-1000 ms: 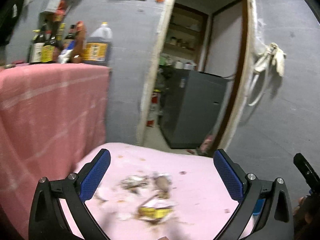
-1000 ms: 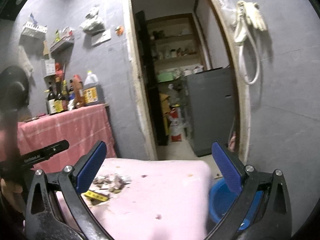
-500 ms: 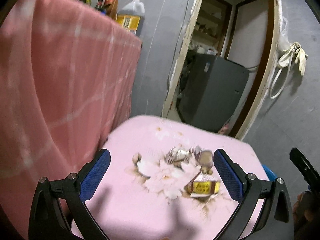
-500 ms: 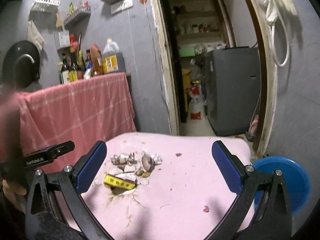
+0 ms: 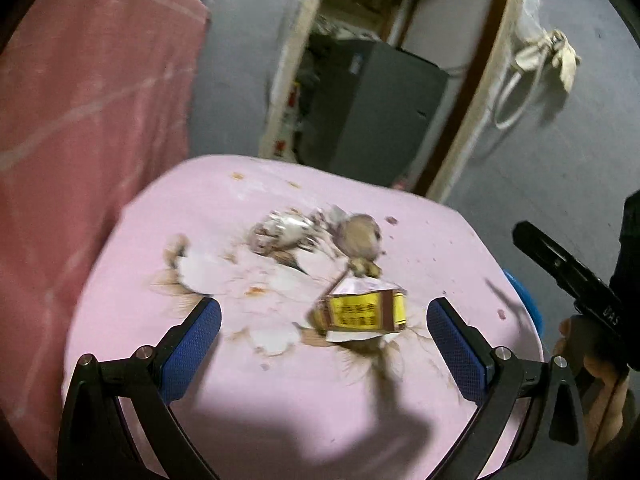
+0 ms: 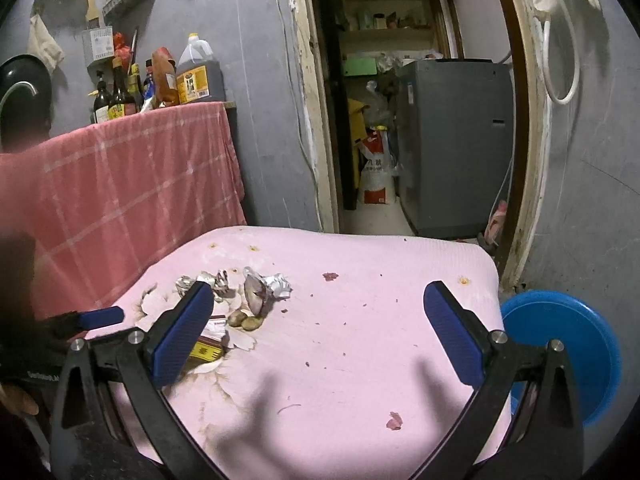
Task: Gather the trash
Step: 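Move both tools back over the remaining trash on the table, then grasp the yellow-red snack packet with the left tool while the right tool grasps a small lump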
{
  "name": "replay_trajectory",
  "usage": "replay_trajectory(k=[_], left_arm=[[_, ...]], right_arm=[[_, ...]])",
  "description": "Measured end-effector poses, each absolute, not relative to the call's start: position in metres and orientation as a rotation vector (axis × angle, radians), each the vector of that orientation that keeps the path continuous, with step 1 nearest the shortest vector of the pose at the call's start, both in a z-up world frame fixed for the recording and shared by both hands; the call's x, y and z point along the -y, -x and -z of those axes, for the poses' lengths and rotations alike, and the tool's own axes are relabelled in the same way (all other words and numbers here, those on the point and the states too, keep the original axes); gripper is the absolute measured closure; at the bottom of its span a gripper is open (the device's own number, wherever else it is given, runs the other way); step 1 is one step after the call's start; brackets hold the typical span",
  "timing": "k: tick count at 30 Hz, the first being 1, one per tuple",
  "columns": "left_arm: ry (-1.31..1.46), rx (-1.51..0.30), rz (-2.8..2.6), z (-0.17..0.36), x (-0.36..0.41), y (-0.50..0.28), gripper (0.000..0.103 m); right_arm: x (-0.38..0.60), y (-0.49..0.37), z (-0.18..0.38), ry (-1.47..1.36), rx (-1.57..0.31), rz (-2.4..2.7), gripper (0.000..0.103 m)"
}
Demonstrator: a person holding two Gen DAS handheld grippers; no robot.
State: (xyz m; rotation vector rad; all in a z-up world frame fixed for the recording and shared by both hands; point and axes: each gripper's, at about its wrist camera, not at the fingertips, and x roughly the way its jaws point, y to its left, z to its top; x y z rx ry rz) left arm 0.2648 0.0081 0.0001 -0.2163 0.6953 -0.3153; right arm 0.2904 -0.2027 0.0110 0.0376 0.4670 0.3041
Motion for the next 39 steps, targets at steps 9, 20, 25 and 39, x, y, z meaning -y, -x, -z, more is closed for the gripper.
replay_trajectory(k=[9,20,25,39], left_arm=[[0.158,-0.768,0.325,0.009,0.015,-0.29,0.005],[0.145,-0.826,0.415,0.015,0.021,-0.295,0.05],[0.126,-0.832,0.413,0.012,0.021,-0.291,0.051],[0.252,-0.801,0.24,0.006,-0.029,-0.284,0.051]], right_arm=[[0.21,-0.305,0.0,-0.059,-0.505,-0.294,0.0],[0.2,-0.323,0.013,-0.048,-0.608,-0.325,0.0],[0.193,-0.326,0.018,-0.034,-0.642,-0.34,0.0],[0.158,-0.348,0.039,0.029,-0.806,-0.475,0.032]])
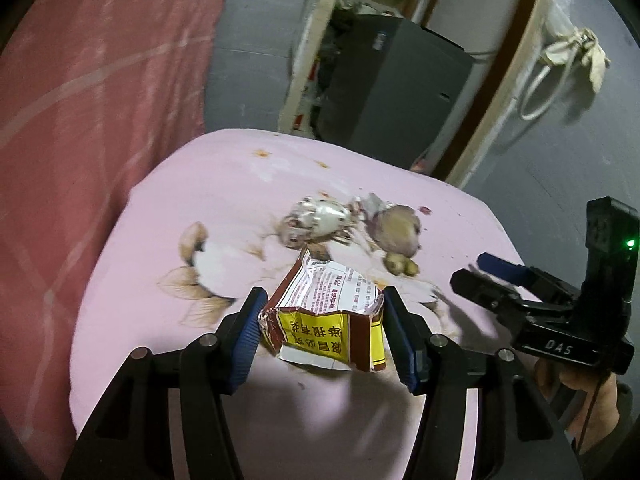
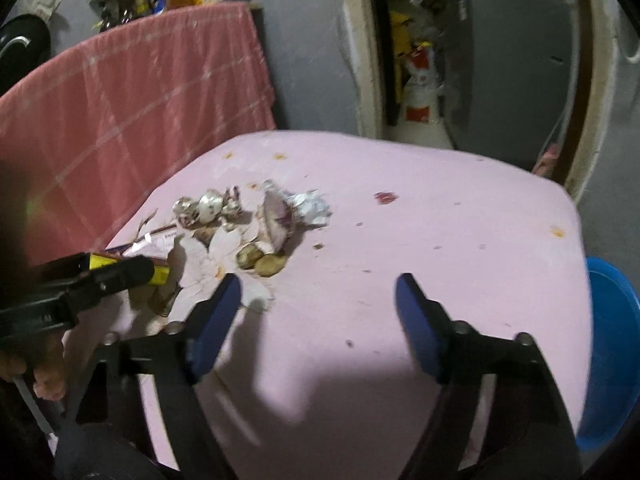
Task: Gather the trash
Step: 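Grasp the yellow-red snack packet with the left tool while the right tool grasps a small lump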
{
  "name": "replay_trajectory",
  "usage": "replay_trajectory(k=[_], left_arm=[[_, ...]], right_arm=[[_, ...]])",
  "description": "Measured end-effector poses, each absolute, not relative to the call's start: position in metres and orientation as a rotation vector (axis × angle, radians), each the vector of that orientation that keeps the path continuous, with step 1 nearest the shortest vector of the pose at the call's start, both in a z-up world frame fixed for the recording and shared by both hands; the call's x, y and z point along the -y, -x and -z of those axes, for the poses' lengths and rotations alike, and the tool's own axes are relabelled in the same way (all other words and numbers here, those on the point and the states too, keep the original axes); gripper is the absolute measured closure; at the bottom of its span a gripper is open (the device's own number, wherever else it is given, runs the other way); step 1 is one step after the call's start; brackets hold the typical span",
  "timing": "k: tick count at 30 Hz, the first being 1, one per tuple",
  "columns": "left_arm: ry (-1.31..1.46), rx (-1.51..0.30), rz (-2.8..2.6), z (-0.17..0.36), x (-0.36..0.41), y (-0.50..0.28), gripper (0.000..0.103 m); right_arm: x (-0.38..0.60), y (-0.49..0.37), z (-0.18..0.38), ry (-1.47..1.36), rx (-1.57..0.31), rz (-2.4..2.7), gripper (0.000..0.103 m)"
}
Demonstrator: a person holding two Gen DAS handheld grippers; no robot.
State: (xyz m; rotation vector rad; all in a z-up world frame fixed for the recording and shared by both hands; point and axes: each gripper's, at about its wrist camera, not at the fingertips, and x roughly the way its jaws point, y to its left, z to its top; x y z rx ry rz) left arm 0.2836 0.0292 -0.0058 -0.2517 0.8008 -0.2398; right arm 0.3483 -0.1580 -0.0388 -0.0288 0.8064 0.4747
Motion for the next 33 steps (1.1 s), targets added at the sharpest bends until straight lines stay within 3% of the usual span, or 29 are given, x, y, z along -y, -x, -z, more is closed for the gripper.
replay_trajectory(k=[5,15,19,33], left_arm=[[0.253,-0.827,0.229,0.01,-0.033,-0.283,0.051],[0.226,-0.852,0.257,0.01,-0.035,-0.282,0.051],[0.213,-0.86,0.261,0.01,-0.031,-0.281,0.051],[0.185,-0.791,0.29,0.005,-0.017,-0.263,0.052]], right_arm=[[0.136,-0.36,0.047,0.086,-0.862,-0.508,0.053],[0.113,-0.375,0.051,0.174,-0.91,-0.558,0.066],[0.112,-0.377,0.053,0.172,-0.929,-0.573,0.083],[0.14,-0.336,0.039,0.097,-0.825,-0.581,0.086]])
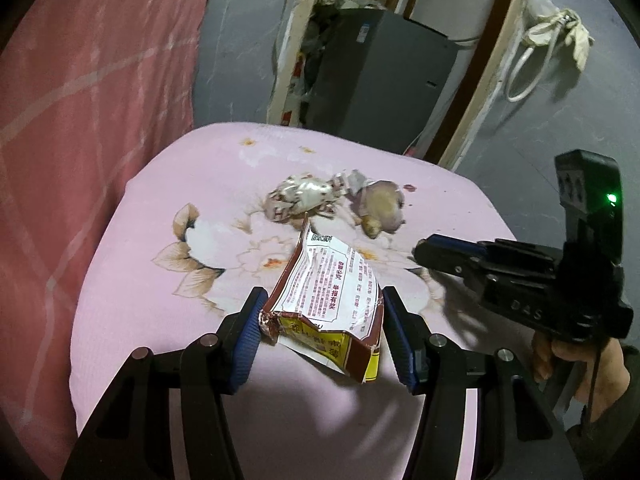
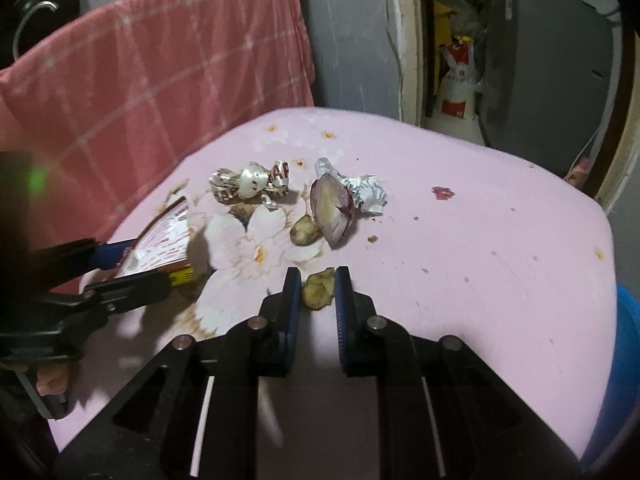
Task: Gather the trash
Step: 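Grasp the yellow-red snack packet with the left tool while the right tool grasps a small lump, then carry the packet and lump to the blue bucket with both tools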
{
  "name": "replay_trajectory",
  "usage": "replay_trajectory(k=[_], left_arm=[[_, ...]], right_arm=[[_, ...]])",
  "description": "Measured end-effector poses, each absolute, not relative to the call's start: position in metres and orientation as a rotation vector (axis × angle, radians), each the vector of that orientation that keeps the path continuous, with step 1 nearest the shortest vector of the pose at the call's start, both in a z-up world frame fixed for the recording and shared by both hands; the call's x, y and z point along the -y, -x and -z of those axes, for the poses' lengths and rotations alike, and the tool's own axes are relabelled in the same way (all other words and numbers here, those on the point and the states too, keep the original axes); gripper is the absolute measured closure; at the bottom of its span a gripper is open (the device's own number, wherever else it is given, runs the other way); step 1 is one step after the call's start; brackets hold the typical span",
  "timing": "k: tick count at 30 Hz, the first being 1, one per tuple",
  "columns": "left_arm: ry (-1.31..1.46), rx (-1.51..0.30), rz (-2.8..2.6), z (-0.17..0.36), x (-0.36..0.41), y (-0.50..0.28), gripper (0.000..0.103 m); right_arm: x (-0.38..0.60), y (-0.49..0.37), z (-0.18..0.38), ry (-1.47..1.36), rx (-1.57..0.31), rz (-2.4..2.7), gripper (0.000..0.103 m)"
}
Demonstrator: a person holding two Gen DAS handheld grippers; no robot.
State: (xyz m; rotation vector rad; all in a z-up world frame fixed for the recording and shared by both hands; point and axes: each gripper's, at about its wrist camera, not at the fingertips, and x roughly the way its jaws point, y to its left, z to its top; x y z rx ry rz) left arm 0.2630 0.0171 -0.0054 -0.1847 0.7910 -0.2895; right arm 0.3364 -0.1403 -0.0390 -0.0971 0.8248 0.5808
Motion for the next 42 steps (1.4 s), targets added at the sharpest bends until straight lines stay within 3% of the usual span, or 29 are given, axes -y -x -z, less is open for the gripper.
replay_trajectory(k=[26,34,42], left_arm=[[0.201,-0.216,0.487,-0.107,0.121,-0.224,0.052],[0.169,-0.222,0.589,-0.117,0.178,-0.244,0.051],[0.17,-0.408,0.653,-0.097,0.23,-0.29,0.051]], right_arm=[[0.283,-0.202,-0.097,0.105,-0.063,-0.155,0.086],[0.331,-0.198,-0.099,0.079,-0.033,-0.041,0.086],[0.375,-0.217,-0.067,-0.013,-0.145,0.023,0.086]])
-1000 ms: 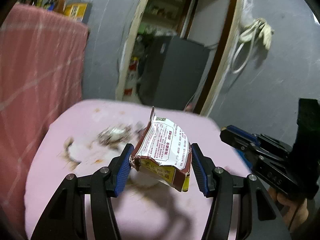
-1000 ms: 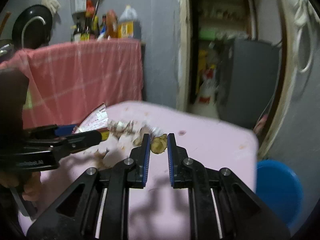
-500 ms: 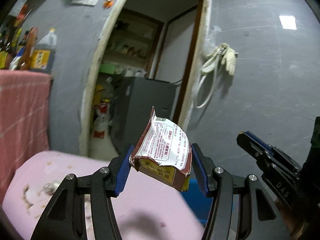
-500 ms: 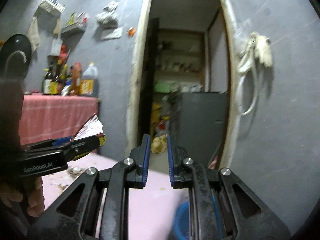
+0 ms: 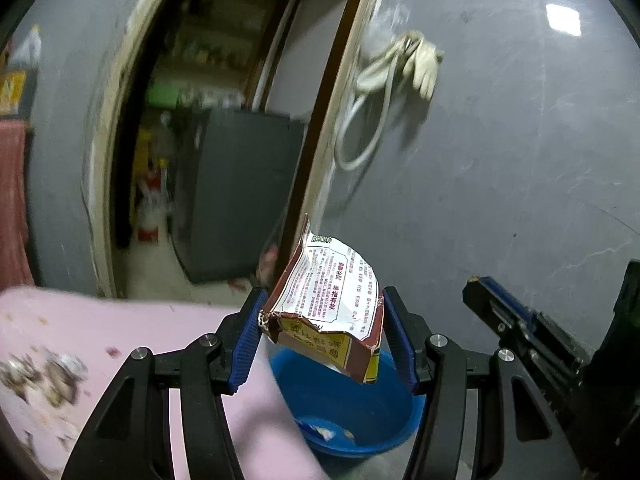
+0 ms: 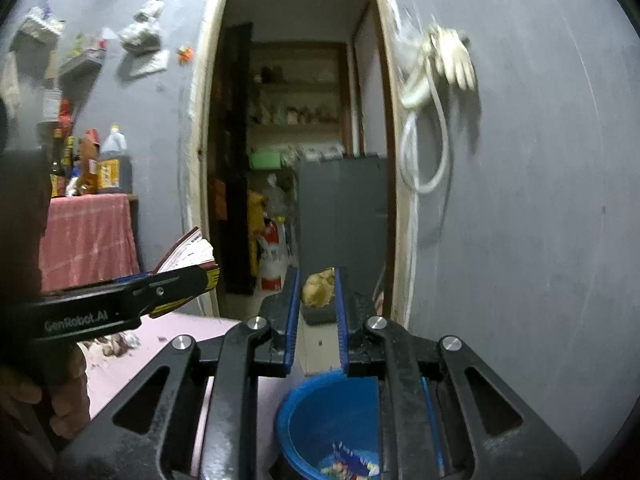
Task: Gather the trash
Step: 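Carry the packet and lump to the blue bucket with both tools, then open both tools over the blue bucket to drop the packet and lump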
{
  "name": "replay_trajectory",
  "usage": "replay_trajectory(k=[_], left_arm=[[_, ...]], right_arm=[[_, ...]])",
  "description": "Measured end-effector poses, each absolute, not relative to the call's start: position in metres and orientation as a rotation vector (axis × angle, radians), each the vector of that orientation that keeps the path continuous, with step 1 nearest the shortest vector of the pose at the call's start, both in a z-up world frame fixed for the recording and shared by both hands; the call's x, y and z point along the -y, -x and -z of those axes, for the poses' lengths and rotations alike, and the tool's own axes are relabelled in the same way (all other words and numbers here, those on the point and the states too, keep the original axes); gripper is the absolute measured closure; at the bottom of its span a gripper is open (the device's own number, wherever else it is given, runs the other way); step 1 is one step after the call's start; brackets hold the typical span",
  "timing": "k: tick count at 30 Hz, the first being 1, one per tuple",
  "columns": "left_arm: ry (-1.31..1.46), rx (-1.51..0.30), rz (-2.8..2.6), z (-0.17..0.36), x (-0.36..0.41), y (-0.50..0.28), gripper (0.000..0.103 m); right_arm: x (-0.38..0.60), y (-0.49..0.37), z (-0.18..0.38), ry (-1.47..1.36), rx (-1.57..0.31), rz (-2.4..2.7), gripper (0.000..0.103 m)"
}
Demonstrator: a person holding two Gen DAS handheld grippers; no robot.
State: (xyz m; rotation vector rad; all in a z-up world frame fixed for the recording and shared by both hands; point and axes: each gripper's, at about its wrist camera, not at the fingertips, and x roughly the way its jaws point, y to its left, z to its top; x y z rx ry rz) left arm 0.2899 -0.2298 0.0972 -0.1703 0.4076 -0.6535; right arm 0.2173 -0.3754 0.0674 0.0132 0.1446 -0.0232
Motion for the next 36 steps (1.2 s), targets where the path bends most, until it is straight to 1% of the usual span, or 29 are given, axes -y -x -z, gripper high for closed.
replay_trajectory(k=[8,18,24,25,27,29,34,36], left_arm=[[0.162,-0.627,0.665,-0.063,0.272,-0.335,0.051],[0.132,-0.783,0.662,-0.021,0.302,-0.36,0.05],[0.133,-0.841,0.662,0.0,0.308,-0.361,0.05],[0.135,-0.843,0.664,0.001,0.308,-0.363,0.049],[0.14,-0.838,0.668,0.002,0.308,-0.362,0.043],[0.151,-0.827,0.673,0.0,0.307,-0.362,0.041],[0.173,-0.798,0.669,-0.009,0.298,-0.36,0.041],[0.177,-0.775,0.662,-0.014,0.29,-0.356,0.036]], right_arm=[[0.414,-0.238,-0.027,-0.101,-0.285,0.065,0.086],[0.441,-0.255,0.008,-0.174,-0.404,0.091,0.084],[0.445,-0.259,0.017,-0.191,-0.442,0.103,0.083],[0.446,-0.26,0.017,-0.191,-0.444,0.104,0.082],[0.446,-0.258,0.016,-0.194,-0.445,0.108,0.078],[0.447,-0.257,0.014,-0.195,-0.442,0.112,0.073],[0.447,-0.254,0.005,-0.194,-0.423,0.119,0.065],[0.445,-0.25,0.0,-0.192,-0.406,0.122,0.061]])
